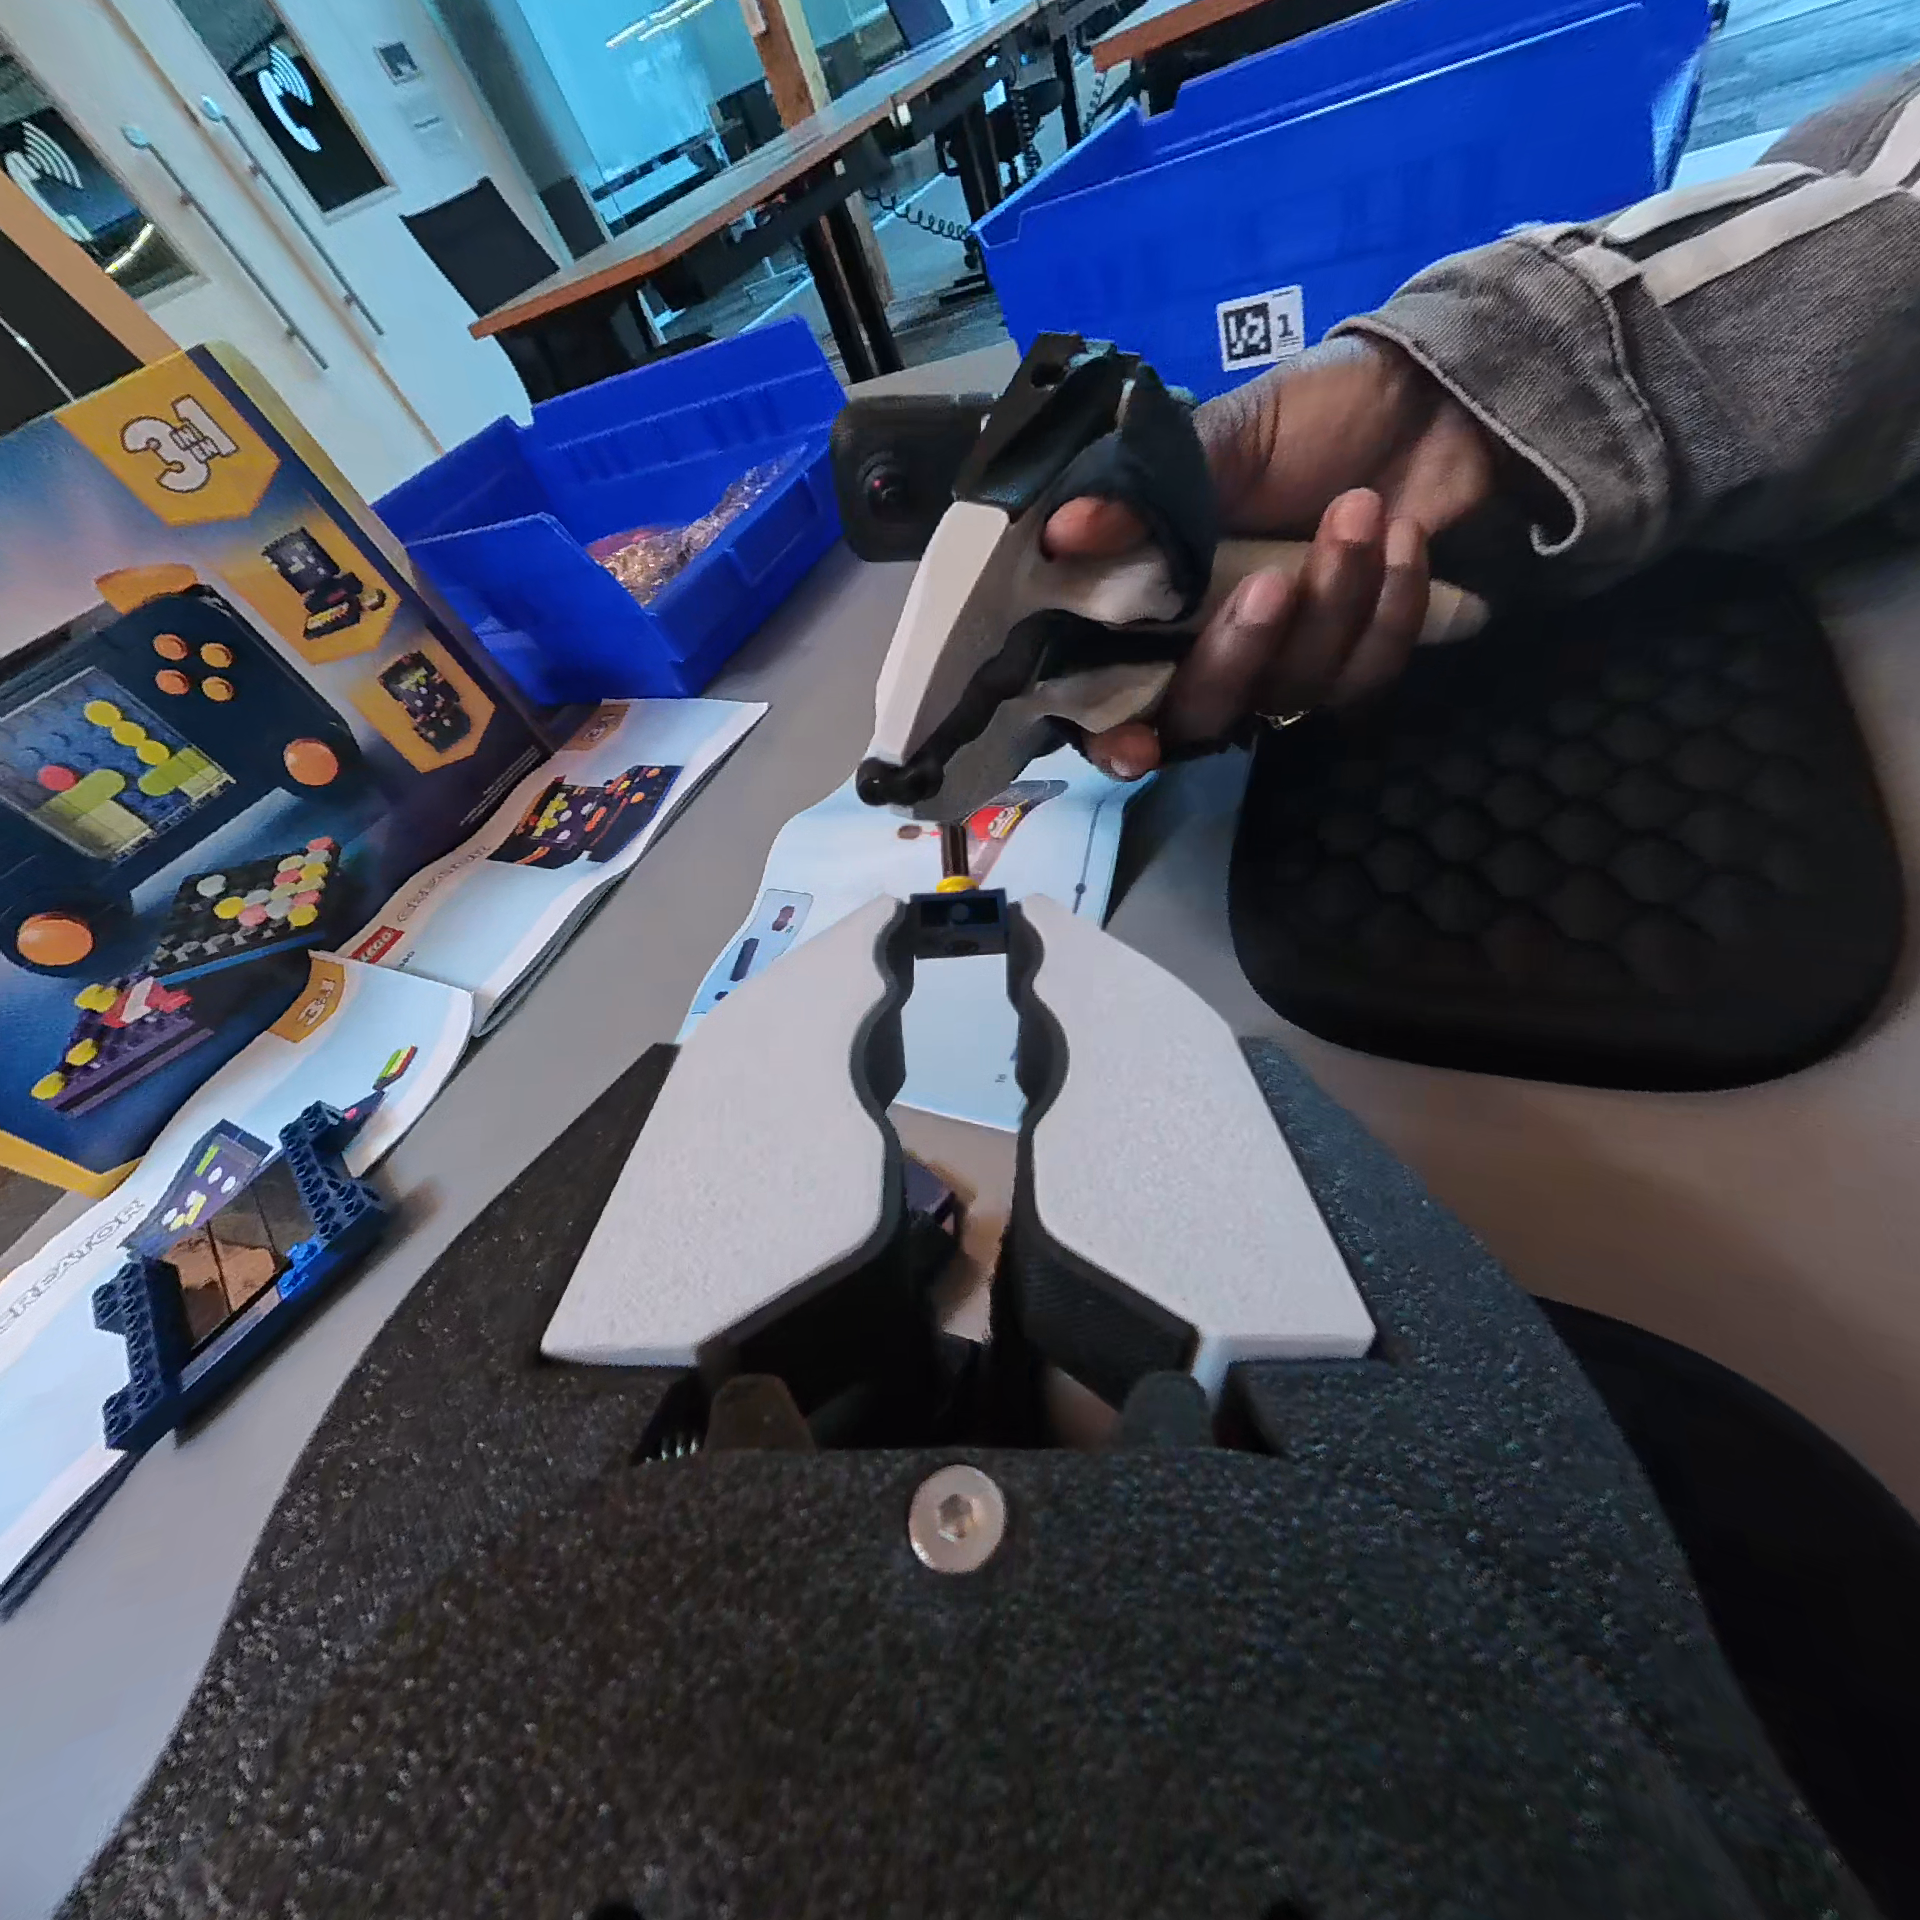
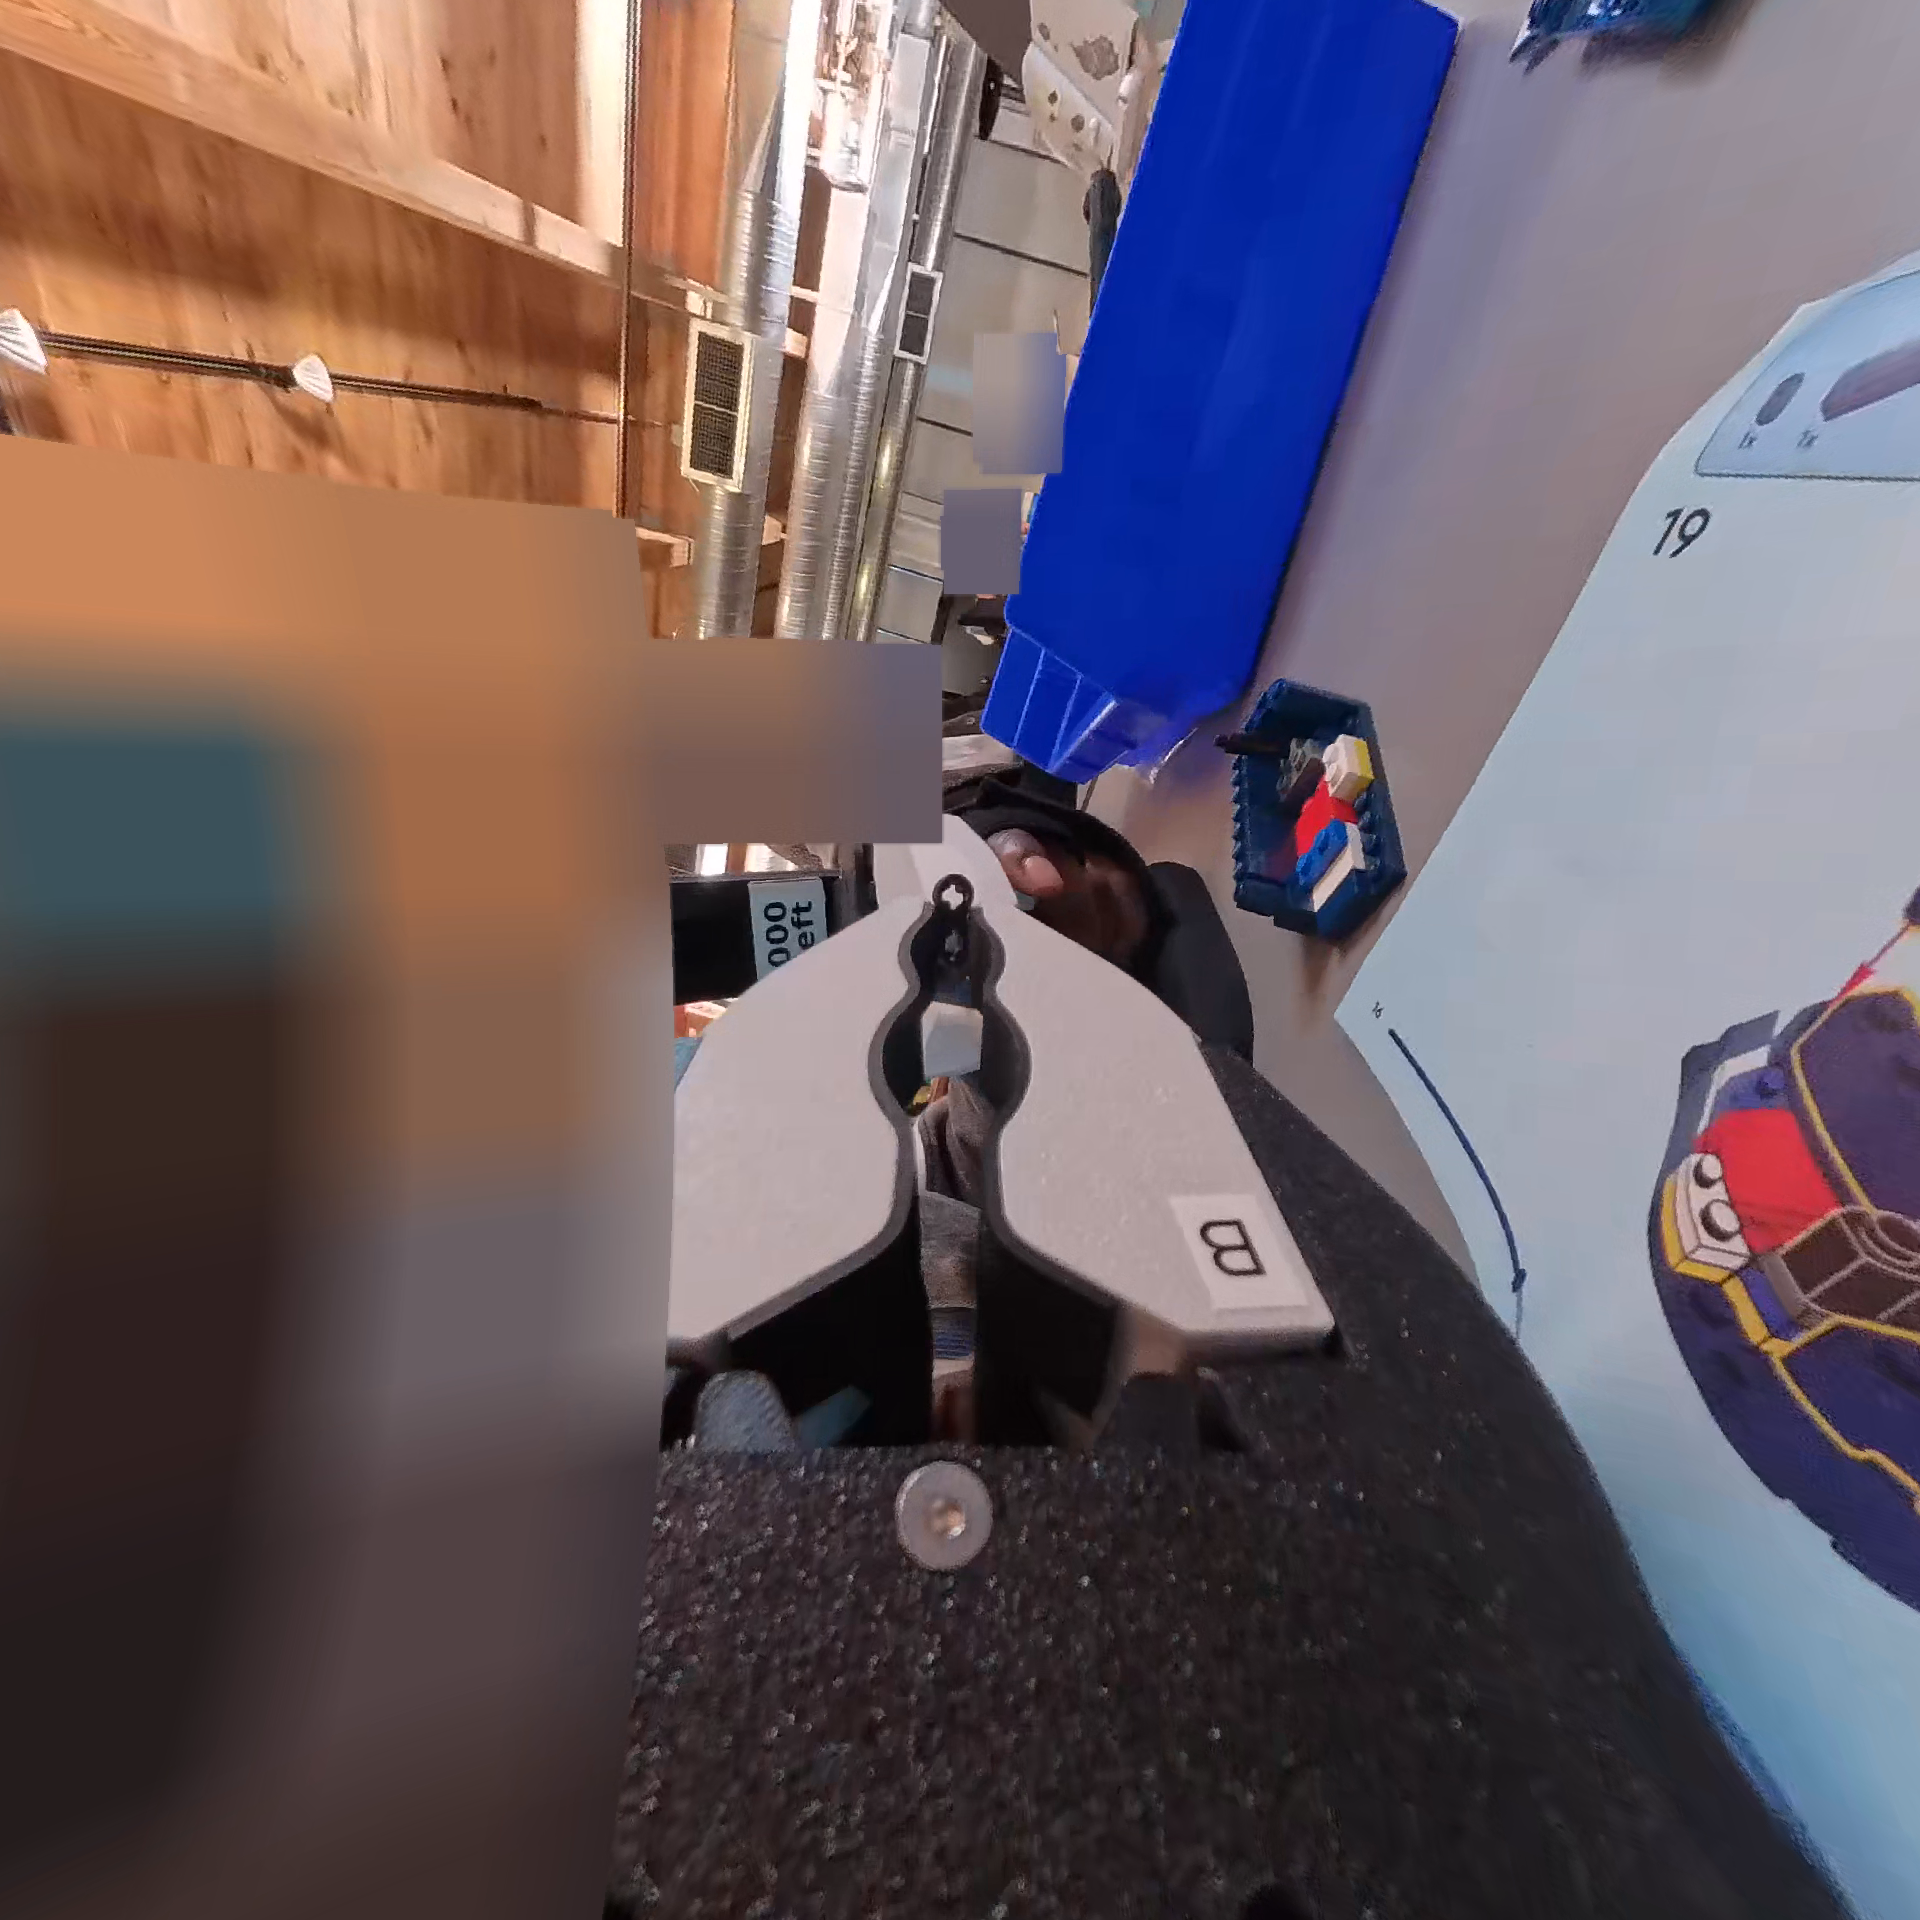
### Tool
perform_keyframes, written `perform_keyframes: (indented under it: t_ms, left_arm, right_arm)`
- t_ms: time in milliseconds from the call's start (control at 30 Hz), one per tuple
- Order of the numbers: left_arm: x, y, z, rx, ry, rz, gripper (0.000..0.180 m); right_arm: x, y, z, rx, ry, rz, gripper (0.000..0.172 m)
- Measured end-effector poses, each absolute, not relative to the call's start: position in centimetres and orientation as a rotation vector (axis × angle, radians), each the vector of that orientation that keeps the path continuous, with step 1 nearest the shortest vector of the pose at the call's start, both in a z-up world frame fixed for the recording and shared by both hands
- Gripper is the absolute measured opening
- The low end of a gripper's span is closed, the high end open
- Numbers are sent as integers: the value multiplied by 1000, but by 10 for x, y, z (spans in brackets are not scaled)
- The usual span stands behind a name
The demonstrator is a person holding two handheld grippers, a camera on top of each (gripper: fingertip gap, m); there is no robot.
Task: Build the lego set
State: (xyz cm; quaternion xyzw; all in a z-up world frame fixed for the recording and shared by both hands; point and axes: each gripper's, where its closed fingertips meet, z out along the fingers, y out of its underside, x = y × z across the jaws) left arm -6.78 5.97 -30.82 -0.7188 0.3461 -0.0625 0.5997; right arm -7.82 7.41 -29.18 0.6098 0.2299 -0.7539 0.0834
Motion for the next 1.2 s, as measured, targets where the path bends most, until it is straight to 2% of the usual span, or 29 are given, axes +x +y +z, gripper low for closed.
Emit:
perform_keyframes:
  t_ms: [700, 1200]
  left_arm:
    - [-73, 65, -319, -1691, 854, 34, 16]
    - [-79, 69, -313, -1626, 843, 205, 16]
  right_arm:
    - [-82, 68, -306, 2049, 954, -2194, 5]
    - [-87, 71, -300, 2112, 833, -2282, 5]
